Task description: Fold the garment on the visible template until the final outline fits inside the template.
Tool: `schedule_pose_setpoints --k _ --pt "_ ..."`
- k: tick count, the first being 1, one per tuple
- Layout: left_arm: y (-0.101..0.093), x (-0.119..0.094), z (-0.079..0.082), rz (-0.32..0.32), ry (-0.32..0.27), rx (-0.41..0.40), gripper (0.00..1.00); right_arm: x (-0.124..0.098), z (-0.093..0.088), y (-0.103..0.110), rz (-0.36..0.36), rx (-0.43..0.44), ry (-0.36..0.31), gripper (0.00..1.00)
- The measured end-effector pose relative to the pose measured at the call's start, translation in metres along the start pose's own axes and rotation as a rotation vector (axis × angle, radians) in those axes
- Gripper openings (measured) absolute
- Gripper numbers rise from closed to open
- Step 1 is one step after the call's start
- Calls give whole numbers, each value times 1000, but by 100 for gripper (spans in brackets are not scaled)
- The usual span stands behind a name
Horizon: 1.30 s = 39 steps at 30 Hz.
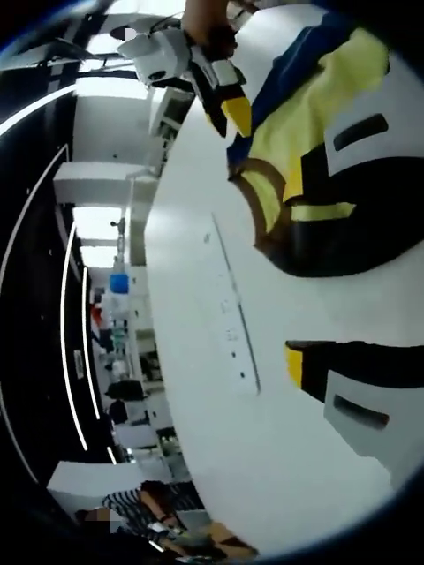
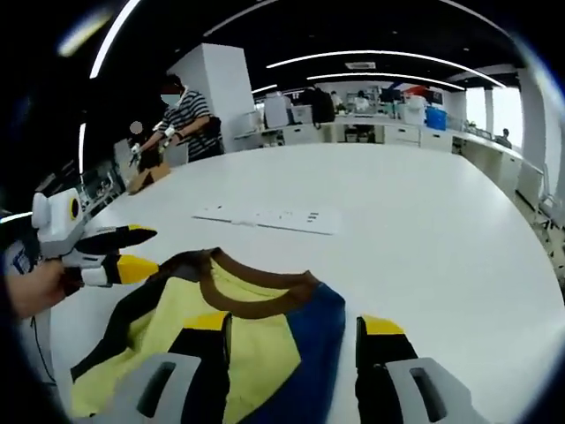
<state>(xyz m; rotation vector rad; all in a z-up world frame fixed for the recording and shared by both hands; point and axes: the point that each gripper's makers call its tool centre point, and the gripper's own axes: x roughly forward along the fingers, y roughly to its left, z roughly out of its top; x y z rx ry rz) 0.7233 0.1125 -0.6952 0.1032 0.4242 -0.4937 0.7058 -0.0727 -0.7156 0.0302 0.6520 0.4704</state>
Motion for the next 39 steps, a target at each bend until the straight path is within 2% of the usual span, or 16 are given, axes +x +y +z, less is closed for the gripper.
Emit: schedule_pose_setpoints --k 9,15,19,28,33,39 --pt "-16 -35 -4 -54 4 18 78 -35 -2 21 56 -28 10 70" --pt "-25 -61 -8 -84 12 24 83 -61 -12 33 95 -18 12 71" --pt "-29 -80 -8 -86 -4 17 87 -78 -22 40 104 -26 21 71" --pt "-44 -117 -24 -106 13 26 88 -106 -45 54 123 -37 37 69" --pt "-54 -143 -34 -126 23 -9 86 -121 -61 60 135 -37 51 68" --pt "-54 -163 -44 -118 34 -7 84 -137 -78 66 144 -35 73 68"
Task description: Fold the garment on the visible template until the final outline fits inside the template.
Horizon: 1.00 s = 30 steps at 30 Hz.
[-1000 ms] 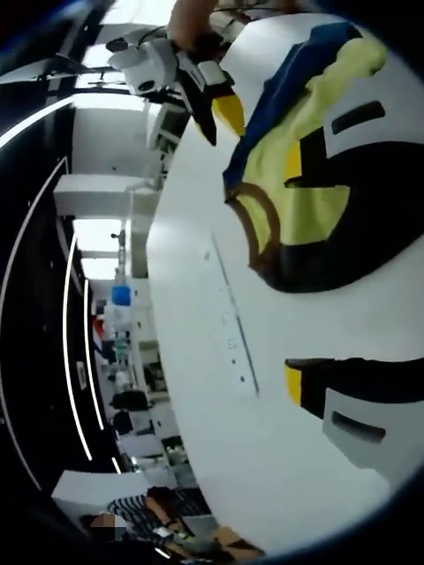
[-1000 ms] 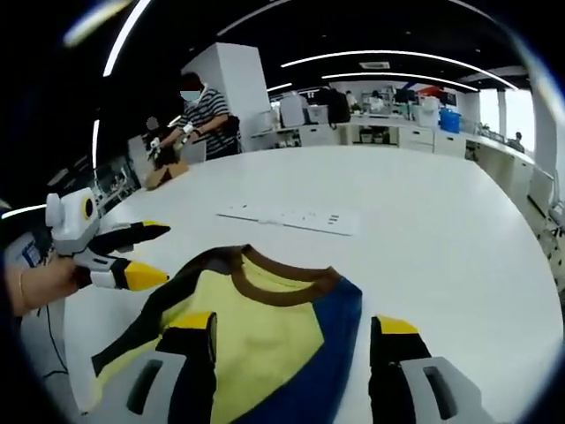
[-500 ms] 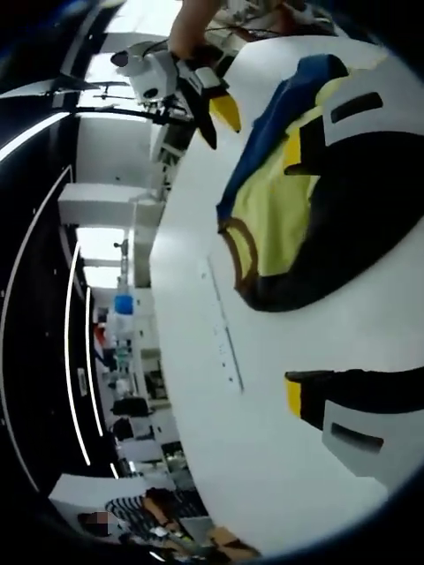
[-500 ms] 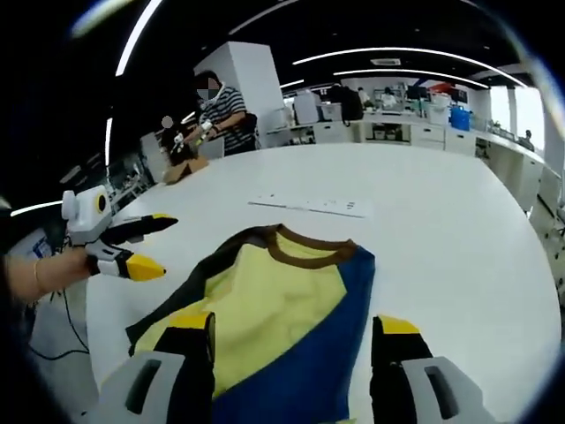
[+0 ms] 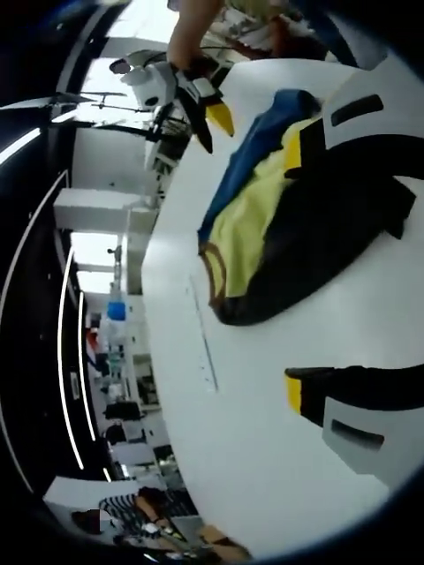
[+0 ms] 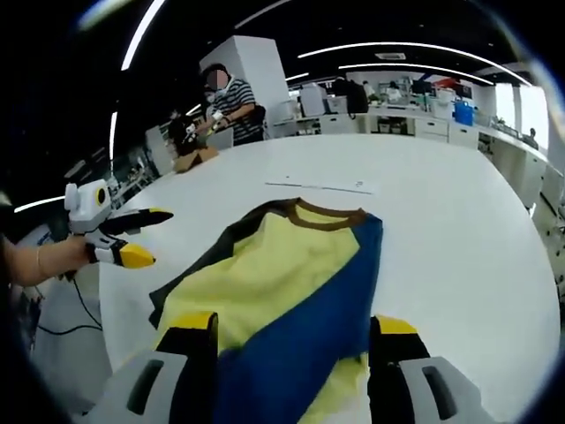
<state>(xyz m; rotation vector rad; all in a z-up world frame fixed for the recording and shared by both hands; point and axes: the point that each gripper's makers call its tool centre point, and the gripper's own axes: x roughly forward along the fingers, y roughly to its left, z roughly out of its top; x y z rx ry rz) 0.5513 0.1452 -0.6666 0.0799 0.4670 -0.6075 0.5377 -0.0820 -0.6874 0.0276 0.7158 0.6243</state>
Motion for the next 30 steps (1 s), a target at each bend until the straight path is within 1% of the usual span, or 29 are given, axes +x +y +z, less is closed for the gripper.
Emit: schedule_pose_setpoints --k 6,9,13,16,20,23,30 --pt "-11 -13 -10 8 -2 -5 81 -15 -17 13 7 14 2 67" --pt "-16 -18 -17 8 7 -4 79 -23 -28 21 13 39 5 66" --pt "-25 -24 -29 -1 24 -23 75 -34 -44 29 13 68 20 65" --pt "-30 -28 -38 -4 34 -33 70 -40 -50 33 15 90 21 64" --pt "-34 -30 -45 -11 47 -38 65 -46 -66 34 4 107 47 62" --pt "-36 -32 -51 -13 57 -34 59 -50 -75 34 -3 130 59 60" --pt "-42 -32 -69 -35 99 -54 47 -56 -90 35 -24 178 77 54"
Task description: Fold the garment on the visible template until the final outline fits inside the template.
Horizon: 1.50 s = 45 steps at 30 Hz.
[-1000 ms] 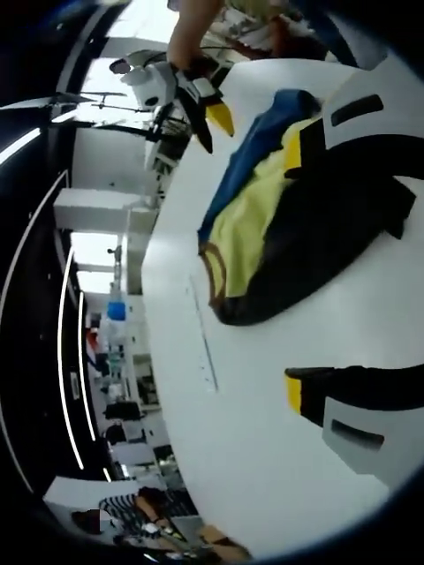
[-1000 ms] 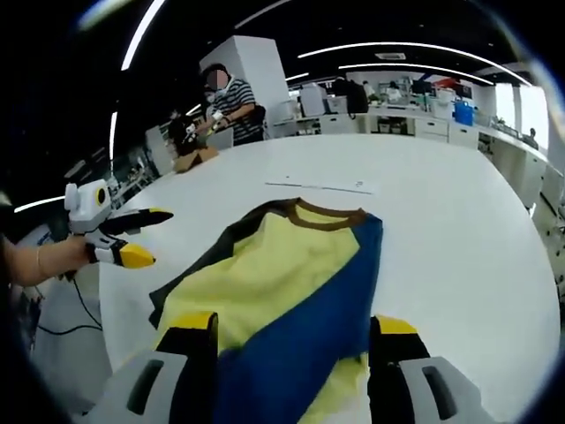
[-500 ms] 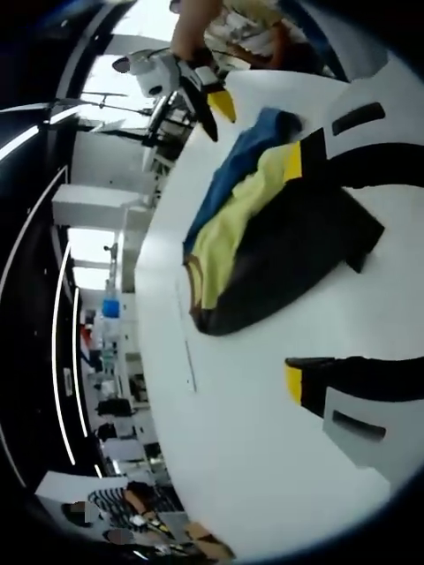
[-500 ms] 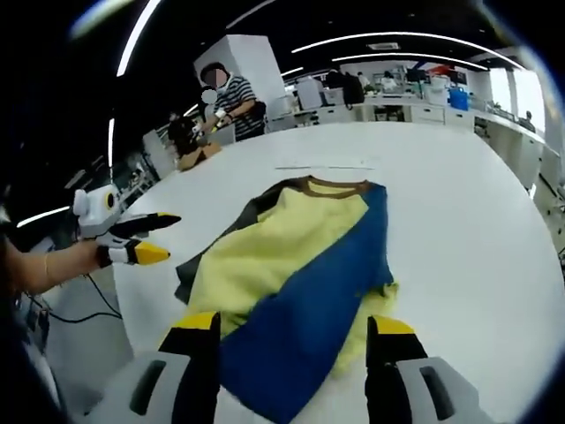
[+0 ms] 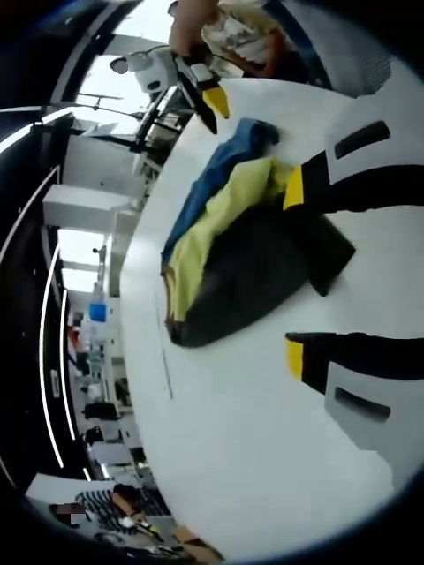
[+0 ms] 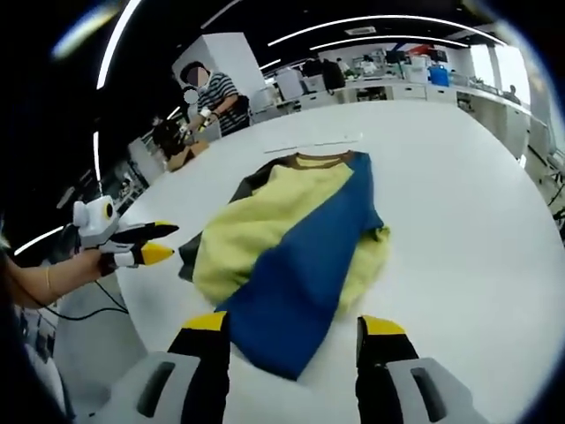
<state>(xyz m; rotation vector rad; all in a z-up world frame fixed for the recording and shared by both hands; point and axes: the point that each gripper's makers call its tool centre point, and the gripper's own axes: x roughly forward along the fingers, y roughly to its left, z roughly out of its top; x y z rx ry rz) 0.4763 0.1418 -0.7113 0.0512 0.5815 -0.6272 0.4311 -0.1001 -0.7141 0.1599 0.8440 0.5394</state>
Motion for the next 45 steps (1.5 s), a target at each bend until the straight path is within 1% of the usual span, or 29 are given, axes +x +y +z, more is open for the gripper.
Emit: schedule_pose_setpoints --k 4,8,12,16,20,22,23,24,27,30,33,39,42,45 --pt "-2 2 -9 -7 20 -29 43 0 -12 -1 -9 25 25 50" --pt "-3 5 -13 -18 22 -54 37 0 -23 -2 -16 41 48 44" --pt "-9 9 -15 -39 22 -32 30 1 -29 -2 -15 58 58 36" --pt "-11 12 -16 -51 27 -22 25 5 -31 1 16 118 50 31" --pt "-12 15 -19 -59 34 -21 18 8 -32 2 25 138 50 22" --pt "-11 16 -21 -56 42 -18 11 9 -32 1 16 144 47 16" --pt "-9 17 -23 -47 50 -20 7 9 -32 2 18 155 42 13" --pt "-3 18 -24 -14 57 -4 3 9 -32 1 17 163 37 10" --pt "-3 19 -22 -26 42 -13 1 9 -31 0 10 160 33 0" --pt "-4 19 -23 -31 49 -7 1 9 -29 0 10 155 25 0" --pt "-4 18 -23 -36 53 -18 1 9 -29 1 11 140 26 0" --pt "-4 11 -18 -43 41 -39 0 5 -26 2 14 103 20 0" --pt "-4 8 -15 -43 31 -43 0 1 -23 2 5 68 14 0" --pt "-3 3 -10 -46 20 -72 0 -3 -21 1 -1 27 15 0"
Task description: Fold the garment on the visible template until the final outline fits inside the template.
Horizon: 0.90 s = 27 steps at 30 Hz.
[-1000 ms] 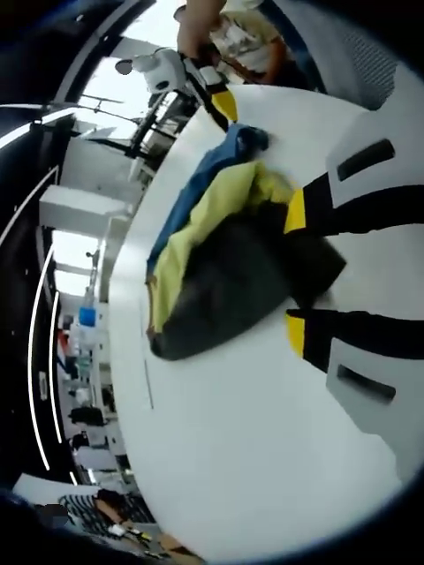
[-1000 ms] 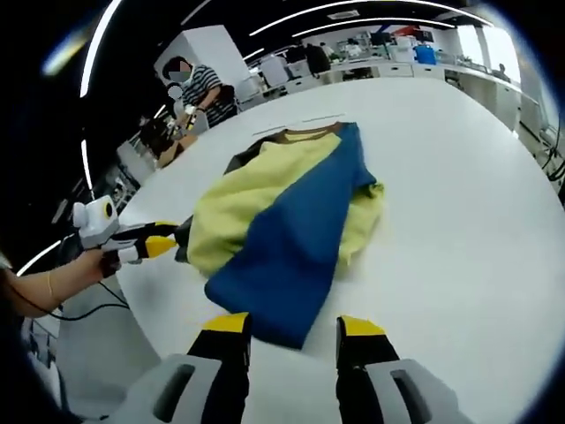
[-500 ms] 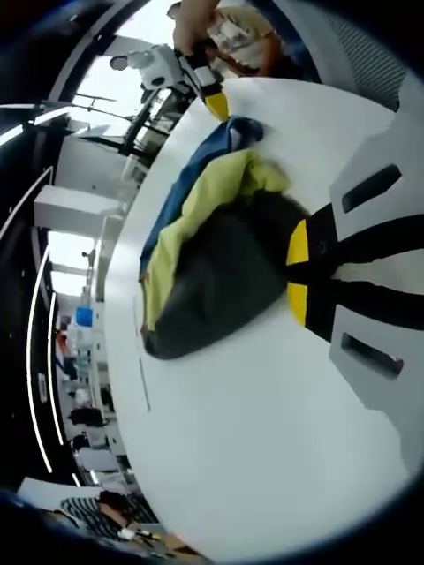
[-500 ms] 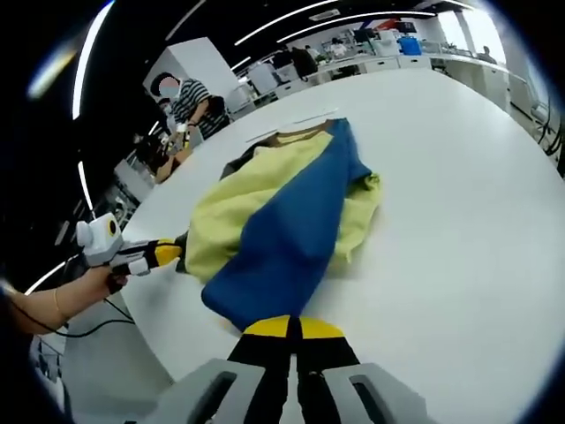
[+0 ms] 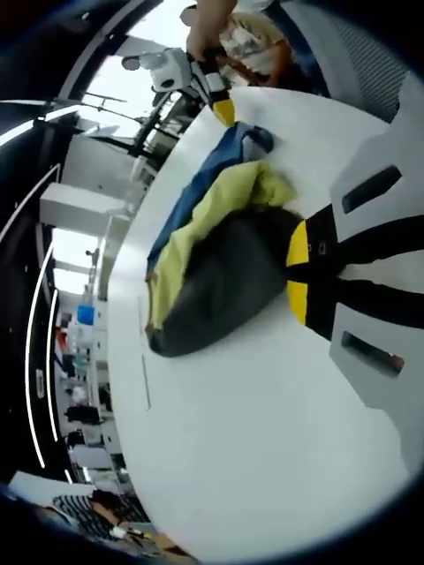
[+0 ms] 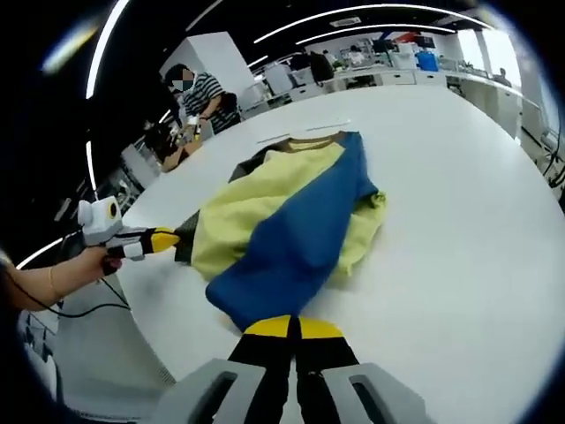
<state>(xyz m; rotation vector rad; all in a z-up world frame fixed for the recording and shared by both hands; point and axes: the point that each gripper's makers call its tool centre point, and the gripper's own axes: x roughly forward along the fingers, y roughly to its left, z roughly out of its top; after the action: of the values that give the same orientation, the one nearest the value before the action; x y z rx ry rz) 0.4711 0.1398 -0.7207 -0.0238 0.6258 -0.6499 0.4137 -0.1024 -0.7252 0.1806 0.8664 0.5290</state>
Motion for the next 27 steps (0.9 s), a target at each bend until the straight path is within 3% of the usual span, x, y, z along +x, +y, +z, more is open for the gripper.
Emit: schedule_pose_setpoints --k 5,9,20,27 --pt "-1 -10 8 -22 -20 -56 0 -8 9 -2 -14 -29 -15 0" --pt "2 -17 14 -14 -17 -45 0 -16 18 -7 -37 -67 -21 0" --pt "30 -32 18 53 10 -18 0 -45 50 -37 -138 -142 -62 0" --pt "42 -36 32 90 -31 -68 0 -55 66 -64 -212 -165 -75 0"
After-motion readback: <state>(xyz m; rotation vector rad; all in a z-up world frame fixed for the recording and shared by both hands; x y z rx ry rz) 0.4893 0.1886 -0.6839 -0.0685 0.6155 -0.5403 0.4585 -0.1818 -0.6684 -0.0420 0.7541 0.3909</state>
